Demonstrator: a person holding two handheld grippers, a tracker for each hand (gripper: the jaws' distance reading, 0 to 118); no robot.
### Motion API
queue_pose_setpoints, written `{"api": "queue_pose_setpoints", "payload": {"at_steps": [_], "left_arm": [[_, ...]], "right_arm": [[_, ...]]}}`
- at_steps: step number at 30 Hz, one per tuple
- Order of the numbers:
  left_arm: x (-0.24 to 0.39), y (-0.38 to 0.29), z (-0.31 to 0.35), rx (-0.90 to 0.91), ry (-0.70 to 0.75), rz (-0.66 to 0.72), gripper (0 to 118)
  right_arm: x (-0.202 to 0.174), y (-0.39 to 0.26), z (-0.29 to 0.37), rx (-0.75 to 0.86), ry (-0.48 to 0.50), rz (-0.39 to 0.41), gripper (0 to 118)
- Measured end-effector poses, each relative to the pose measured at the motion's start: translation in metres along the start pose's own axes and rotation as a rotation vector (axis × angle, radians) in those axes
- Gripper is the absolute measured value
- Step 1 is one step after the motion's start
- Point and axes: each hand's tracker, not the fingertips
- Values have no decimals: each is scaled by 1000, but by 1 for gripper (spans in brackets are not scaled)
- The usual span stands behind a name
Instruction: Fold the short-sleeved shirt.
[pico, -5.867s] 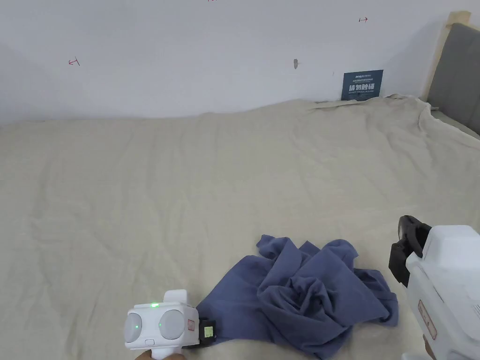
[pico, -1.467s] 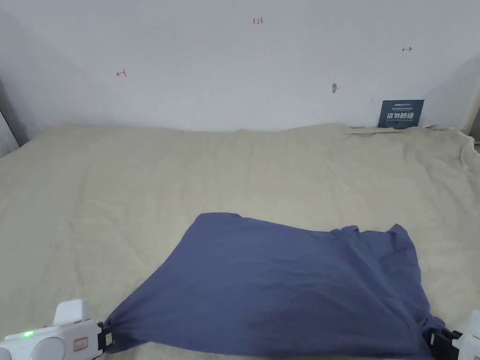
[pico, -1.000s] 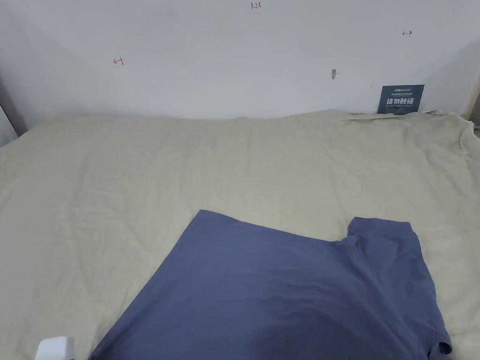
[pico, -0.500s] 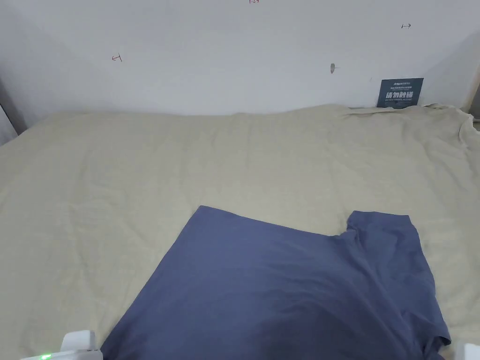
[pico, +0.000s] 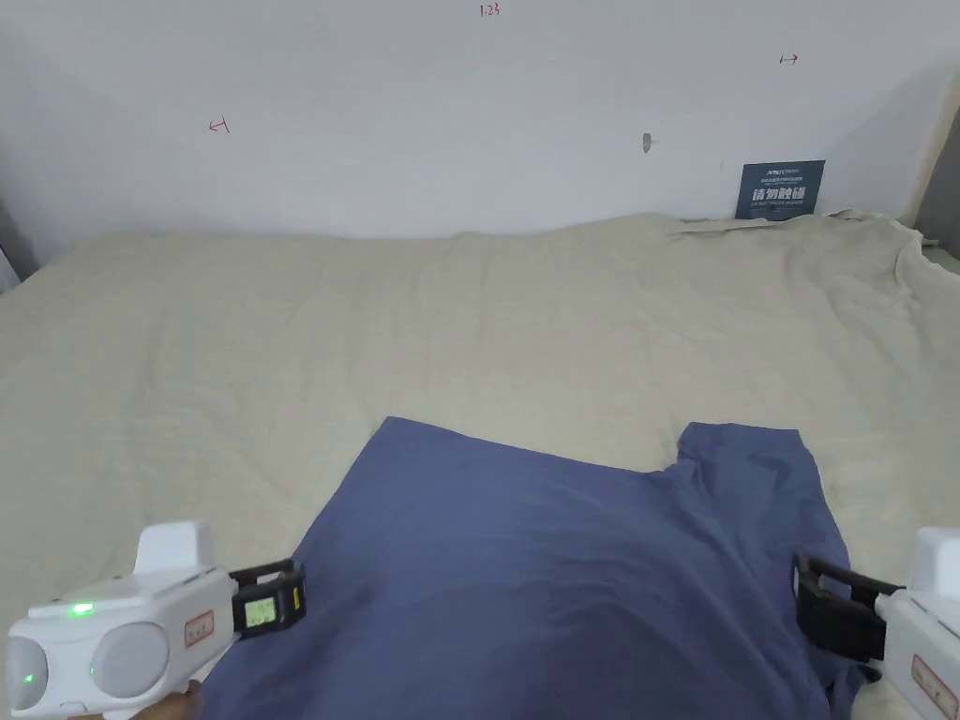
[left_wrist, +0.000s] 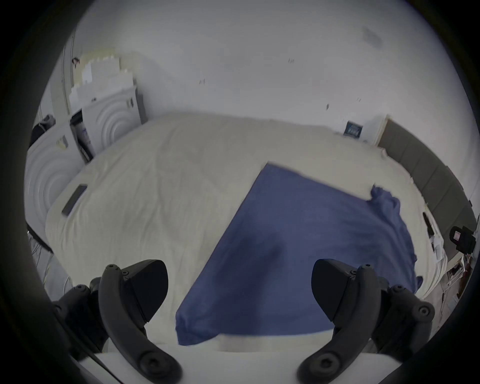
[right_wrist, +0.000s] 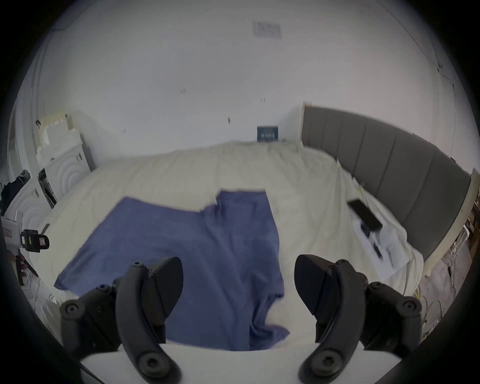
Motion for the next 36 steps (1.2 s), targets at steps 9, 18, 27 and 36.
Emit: {"api": "queue_pose_setpoints", "payload": {"at_steps": [9,18,27,36], "left_arm": [[38,18,7,264,-76,2,72],[63,40,-27,243,-136,-11,0],[70,106,-136,93,-175,-61,0],[75,162,-279,-115,-184,-110,10]], "right_arm": [[-17,21,14,127,-25,61,52],[-18,27,-1,160,-18,49,0],[-12,39,-49,129,-33,34,0],[-9,48,-103,87,-65,38,0]]}}
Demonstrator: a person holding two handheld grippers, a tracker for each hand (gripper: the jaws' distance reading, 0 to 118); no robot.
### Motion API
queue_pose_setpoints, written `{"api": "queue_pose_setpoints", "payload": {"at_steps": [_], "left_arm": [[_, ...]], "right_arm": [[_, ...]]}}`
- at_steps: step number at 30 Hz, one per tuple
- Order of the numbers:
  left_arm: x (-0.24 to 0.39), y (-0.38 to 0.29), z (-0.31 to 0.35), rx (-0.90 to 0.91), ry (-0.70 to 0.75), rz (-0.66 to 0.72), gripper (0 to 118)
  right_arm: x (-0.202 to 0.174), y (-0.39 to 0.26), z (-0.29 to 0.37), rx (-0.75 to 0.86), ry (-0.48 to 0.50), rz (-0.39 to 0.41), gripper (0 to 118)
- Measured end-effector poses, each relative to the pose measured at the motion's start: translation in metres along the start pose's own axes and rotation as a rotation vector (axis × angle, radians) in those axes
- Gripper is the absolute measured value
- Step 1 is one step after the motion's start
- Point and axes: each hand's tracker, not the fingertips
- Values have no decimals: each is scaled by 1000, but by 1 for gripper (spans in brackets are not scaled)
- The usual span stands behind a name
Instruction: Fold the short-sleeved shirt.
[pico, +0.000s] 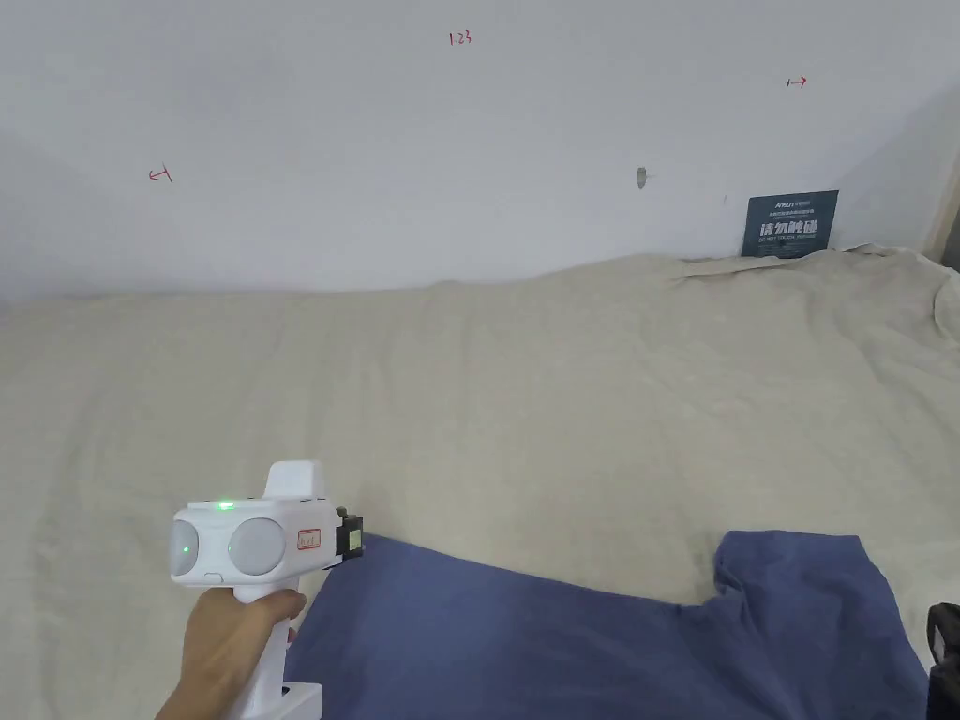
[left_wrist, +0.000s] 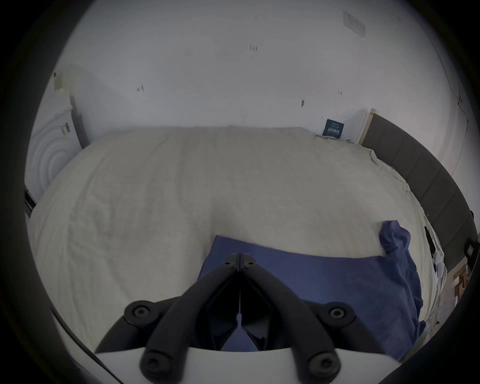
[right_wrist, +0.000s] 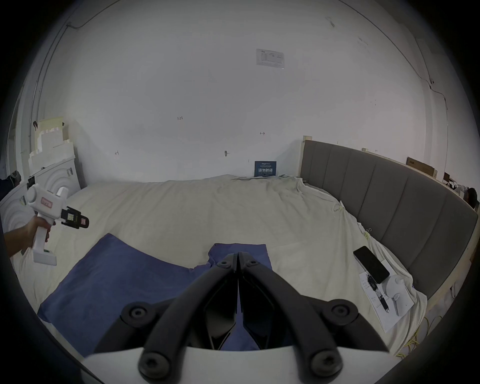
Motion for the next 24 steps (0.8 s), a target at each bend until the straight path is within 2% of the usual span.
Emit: {"api": "queue_pose_setpoints", "payload": {"at_steps": [1,2,3,4,5,9,11,13,15,16,17,18,20,24], "left_arm": [[-1,5,-12,-23,5,-7,22],[-2,10,-24,-57,11,-11,43],[-2,13,-35,-88,19,-23,74],[-2,15,-46,-104,34,-40,89],[-2,15,-57,-113,45,-54,99],[0,18,-86,-197,72,-72,100],[-1,13,-98,-216,68,-93,93],[2,8,-108,-269,61,-101,80],[4,5,-106,-248,77,-98,74],[4,9,-105,-249,80,-86,64],[4,11,-103,-251,65,-49,46],[5,12,-99,-248,45,-36,23],[11,11,-95,-237,34,-54,6],[22,8,-79,-178,55,-118,1]], "right_arm": [[1,0,-5,-5,-4,-1,0],[2,-1,-10,-11,-8,-4,0],[3,-1,-14,-14,-11,-6,0],[1,0,-15,-19,-16,-9,0],[2,0,-18,-22,-21,-10,0],[5,-2,-24,-36,-41,-8,0],[7,-4,-27,-50,-46,-6,0],[9,-7,-27,-61,-53,-2,0],[10,-8,-28,-73,-56,1,0],[11,-8,-28,-76,-59,1,0],[12,-8,-28,-80,-60,0,0],[13,-8,-29,-86,-58,-3,0],[16,-8,-33,-96,-58,-15,0],[27,-6,-57,-146,-33,-57,1]]}}
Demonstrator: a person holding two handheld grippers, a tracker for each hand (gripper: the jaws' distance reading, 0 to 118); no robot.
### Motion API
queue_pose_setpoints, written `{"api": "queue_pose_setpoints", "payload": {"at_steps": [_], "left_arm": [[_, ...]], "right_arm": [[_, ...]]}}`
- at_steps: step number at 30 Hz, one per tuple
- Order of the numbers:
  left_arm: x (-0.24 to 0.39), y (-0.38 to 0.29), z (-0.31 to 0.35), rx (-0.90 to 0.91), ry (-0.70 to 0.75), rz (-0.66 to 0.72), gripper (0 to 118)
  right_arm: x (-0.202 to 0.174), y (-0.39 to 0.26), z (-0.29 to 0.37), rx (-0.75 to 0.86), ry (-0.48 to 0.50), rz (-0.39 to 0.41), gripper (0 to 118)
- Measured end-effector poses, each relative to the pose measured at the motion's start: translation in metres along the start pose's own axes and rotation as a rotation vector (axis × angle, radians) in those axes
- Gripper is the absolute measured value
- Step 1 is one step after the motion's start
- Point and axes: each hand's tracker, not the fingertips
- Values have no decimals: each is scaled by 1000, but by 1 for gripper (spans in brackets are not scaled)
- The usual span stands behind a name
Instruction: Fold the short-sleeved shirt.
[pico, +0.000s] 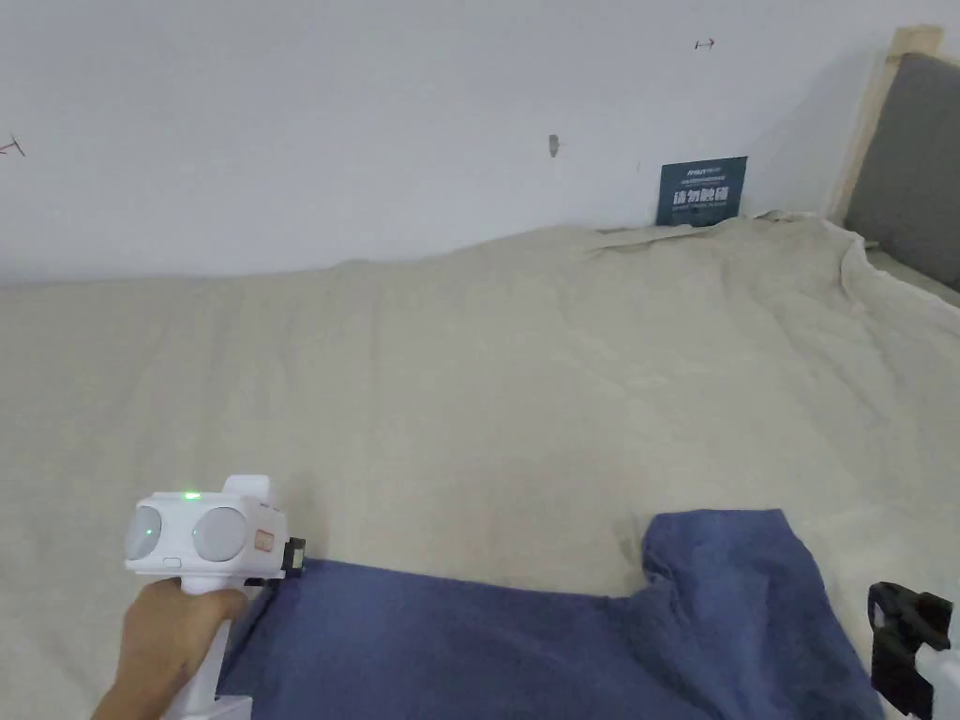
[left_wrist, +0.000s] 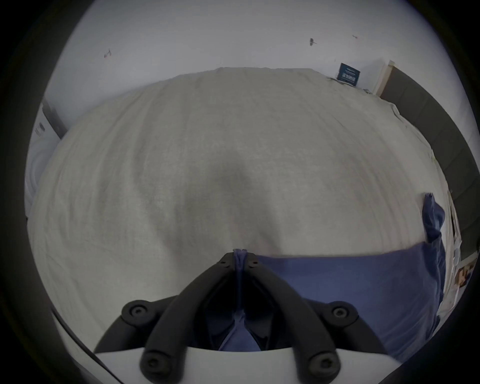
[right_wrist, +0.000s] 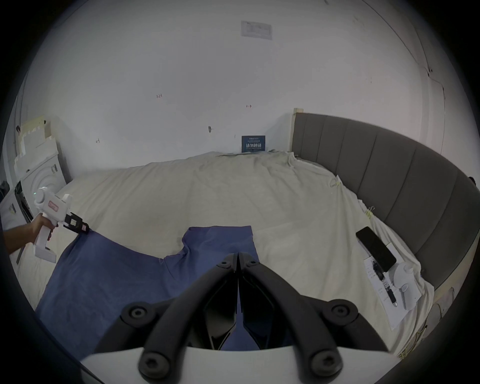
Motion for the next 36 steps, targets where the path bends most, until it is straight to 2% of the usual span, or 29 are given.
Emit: {"api": "queue_pose_setpoints", "payload": {"at_steps": [3,6,7,8,9,10,11,12,16,18,20,21,23,24,25,26,27,29,33,36], "left_arm": [[6,-6,34,65,-56,10,1],[0,-8,49,106,-61,-22,1],[-5,-8,51,114,-62,-21,1],[-7,-9,57,120,-71,-17,1],[-9,-10,62,127,-81,-11,1],[-8,-13,70,130,-79,-9,1],[-9,-14,74,133,-77,-10,1],[-10,-14,77,137,-76,-11,1],[-12,-16,86,140,-75,-1,1],[-13,-17,86,138,-75,3,1],[-14,-19,87,136,-71,0,1],[-14,-20,87,133,-70,0,1],[-15,-22,88,133,-68,6,1],[-16,-23,88,133,-69,14,1],[-18,-24,88,134,-71,23,1],[-17,-25,90,134,-74,31,1],[-17,-27,92,135,-75,38,1],[-18,-31,95,140,-66,42,1],[-23,-36,108,154,-63,56,1],[-27,-40,126,182,-55,74,1]], "right_arm": [[7,4,-27,-63,13,-18,2],[18,5,-64,-158,25,-83,7],[22,5,-77,-197,33,-111,16],[28,1,-90,-214,47,-121,32],[32,-1,-102,-252,48,-148,59],[33,-4,-112,-286,40,-154,78],[33,-7,-120,-315,36,-142,87],[36,-11,-129,-327,29,-147,88],[31,-23,-157,-451,5,-121,88],[26,-26,-163,-449,-16,-102,87],[25,-30,-170,-454,-27,-63,80],[25,-32,-174,-473,-17,-45,65],[21,-34,-172,-461,-21,-19,44],[19,-34,-168,-448,-8,-8,18],[17,-33,-166,-447,16,-9,2],[16,-32,-165,-451,47,-15,2],[13,-30,-161,-442,-2,17,2],[18,-26,-158,-399,22,50,2],[20,-5,-122,-304,74,13,2],[10,20,-80,-217,101,48,2]]}}
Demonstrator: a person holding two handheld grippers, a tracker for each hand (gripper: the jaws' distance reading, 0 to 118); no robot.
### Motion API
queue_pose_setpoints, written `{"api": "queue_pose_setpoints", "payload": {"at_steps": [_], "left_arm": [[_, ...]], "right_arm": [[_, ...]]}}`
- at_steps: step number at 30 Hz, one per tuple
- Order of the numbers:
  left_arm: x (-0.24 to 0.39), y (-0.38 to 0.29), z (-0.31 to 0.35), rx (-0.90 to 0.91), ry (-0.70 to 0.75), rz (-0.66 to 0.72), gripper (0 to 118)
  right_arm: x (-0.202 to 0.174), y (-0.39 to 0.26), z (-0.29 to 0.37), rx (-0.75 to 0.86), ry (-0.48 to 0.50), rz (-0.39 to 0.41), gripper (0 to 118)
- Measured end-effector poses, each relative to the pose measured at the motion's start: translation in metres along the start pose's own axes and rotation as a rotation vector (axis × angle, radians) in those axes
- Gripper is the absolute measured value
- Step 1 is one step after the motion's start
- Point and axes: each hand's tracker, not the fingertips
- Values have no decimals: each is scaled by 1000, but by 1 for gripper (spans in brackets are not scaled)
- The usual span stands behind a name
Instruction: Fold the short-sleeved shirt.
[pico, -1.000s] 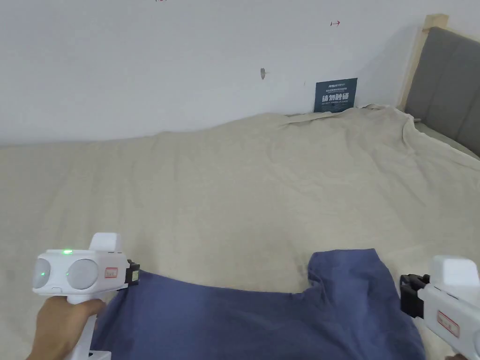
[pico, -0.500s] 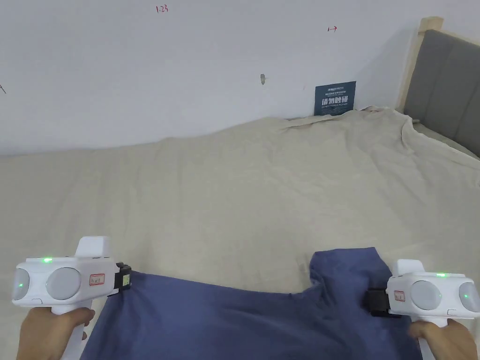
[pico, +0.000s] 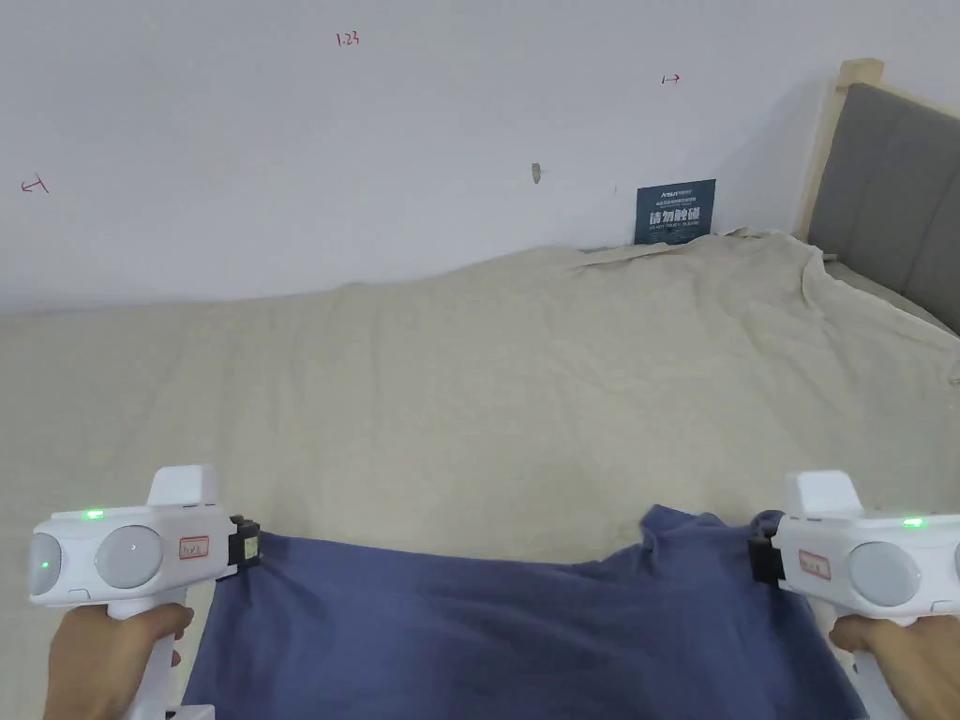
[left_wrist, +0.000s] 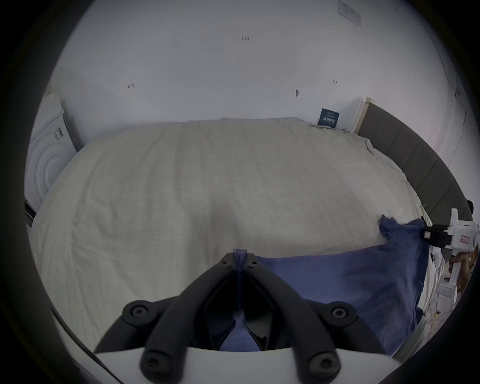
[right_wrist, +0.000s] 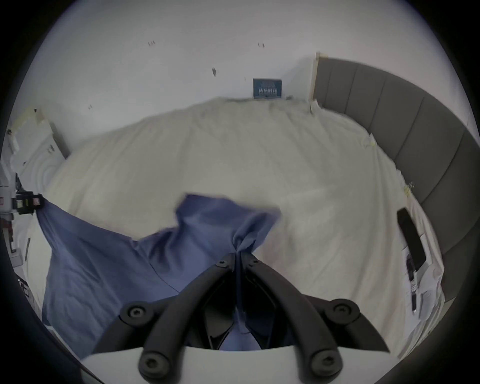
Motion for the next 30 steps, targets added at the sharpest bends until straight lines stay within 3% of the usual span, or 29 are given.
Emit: {"api": "queue_pose_setpoints", "payload": {"at_steps": [11,23,30], "left_arm": [[-22,25,104,214,34,82,1],[-43,118,226,458,109,64,1],[-43,176,271,558,150,48,1]], "right_arm": [[-18,83,124,343,200,-55,2],[-49,206,199,600,227,41,2],[-56,280,232,723,206,49,2]]}}
